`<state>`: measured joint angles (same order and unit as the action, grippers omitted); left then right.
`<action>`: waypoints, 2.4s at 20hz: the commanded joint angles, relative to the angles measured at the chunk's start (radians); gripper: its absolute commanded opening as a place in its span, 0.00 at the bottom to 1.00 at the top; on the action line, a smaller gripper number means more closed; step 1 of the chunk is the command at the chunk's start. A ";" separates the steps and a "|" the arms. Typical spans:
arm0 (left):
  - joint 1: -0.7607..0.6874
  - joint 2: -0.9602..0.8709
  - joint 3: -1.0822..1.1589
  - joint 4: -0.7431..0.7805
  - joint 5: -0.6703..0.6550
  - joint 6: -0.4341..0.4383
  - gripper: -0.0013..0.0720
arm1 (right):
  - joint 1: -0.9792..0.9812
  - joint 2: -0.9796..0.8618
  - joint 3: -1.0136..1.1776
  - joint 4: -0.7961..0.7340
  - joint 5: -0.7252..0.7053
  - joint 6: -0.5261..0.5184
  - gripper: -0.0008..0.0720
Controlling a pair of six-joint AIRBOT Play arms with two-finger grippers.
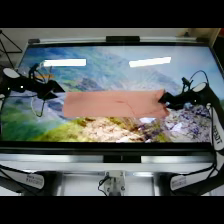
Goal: Fold the shirts.
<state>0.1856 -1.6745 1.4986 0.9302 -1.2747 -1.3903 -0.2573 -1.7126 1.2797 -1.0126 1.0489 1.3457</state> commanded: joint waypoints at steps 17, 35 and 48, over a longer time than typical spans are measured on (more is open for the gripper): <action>-0.587 -0.104 -0.056 -0.200 0.220 0.035 0.06 | 0.072 0.303 0.107 0.278 0.375 0.023 0.11; -0.592 -0.030 -0.016 -0.112 0.334 -0.038 0.05 | 0.229 0.573 0.107 0.193 0.266 0.166 0.11; 0.036 0.554 -0.016 0.065 0.071 -0.039 0.05 | 0.729 -0.015 0.107 0.486 -0.245 0.115 0.13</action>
<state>0.1555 -1.2160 1.4818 0.9840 -1.1431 -1.4513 0.3927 -1.6032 1.3857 -0.6643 0.9230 1.4837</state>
